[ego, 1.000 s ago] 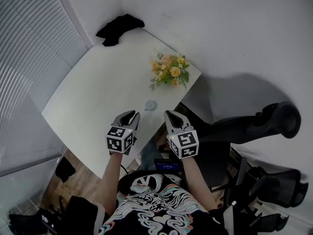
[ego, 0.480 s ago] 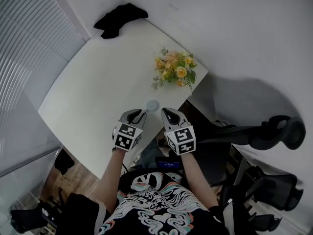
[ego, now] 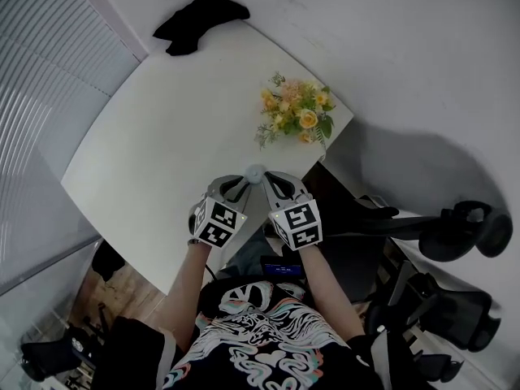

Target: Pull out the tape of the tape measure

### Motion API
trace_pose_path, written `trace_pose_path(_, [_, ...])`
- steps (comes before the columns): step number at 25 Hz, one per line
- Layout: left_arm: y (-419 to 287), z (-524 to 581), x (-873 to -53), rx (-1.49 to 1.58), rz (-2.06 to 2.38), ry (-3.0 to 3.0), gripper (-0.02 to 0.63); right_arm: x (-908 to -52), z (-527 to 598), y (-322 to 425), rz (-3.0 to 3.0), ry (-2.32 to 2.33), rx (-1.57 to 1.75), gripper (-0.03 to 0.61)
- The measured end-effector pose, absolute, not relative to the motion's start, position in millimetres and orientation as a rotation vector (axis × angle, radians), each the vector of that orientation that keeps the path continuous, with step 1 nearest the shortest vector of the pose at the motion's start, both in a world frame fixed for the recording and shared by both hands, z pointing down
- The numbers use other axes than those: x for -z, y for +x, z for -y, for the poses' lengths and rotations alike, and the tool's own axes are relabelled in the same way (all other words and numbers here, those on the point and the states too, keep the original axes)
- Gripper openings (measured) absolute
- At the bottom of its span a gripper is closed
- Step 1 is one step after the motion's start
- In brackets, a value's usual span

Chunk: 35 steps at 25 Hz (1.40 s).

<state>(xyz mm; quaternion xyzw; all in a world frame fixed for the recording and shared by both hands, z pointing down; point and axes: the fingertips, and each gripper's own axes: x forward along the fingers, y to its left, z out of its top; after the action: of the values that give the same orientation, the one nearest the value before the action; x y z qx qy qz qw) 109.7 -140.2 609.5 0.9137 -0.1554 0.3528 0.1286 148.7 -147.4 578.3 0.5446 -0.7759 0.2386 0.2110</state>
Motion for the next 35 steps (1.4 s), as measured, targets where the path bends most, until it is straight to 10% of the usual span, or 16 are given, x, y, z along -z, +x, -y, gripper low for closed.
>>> trace_pose_path(35, [110.9,138.5,-619.4,-1.141,0.316,2.671,0.006,-607.2,152.9,131.3,2.097,1.391,-0.567,0.003])
